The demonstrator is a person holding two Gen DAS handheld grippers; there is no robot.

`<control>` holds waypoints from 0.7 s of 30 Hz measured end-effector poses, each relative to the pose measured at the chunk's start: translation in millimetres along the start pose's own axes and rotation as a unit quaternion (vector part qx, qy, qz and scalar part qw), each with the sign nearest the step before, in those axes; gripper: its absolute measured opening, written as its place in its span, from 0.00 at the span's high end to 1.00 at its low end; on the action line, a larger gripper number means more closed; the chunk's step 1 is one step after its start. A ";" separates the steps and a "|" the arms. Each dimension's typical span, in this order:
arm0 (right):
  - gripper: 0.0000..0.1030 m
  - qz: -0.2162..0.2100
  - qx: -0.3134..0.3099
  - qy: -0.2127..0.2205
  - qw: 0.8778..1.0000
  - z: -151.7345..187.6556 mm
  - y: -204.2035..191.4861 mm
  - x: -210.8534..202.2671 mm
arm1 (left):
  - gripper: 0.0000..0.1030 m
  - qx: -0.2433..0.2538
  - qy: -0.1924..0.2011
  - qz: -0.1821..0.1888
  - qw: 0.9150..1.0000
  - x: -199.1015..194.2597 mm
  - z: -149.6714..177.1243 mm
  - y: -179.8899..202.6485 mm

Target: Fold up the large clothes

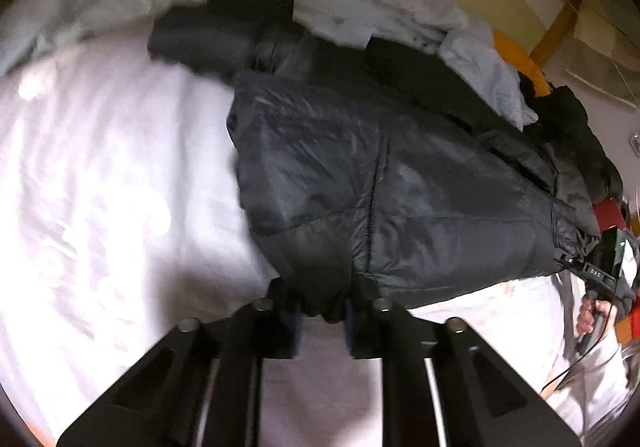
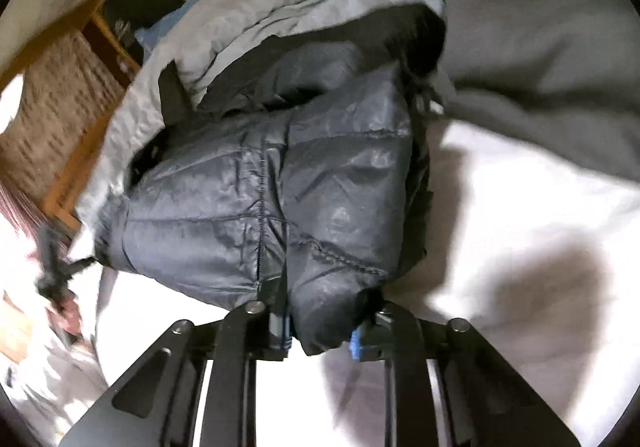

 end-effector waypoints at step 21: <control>0.34 0.181 -0.075 0.137 0.971 76.1 -55.8 -119.7 | 0.45 0.094 0.191 -0.120 0.970 -117.1 50.8 26.5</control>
Point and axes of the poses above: each gripper's, at about its wrist camera, not at the fingertips, and x roughly the way its jaws point, y to its right, z to its underside, the point moved 7 cm from there along x, roughly the way its jaws point, and after that the axes turned 10 degrees about -z, right-handed, at the moved point
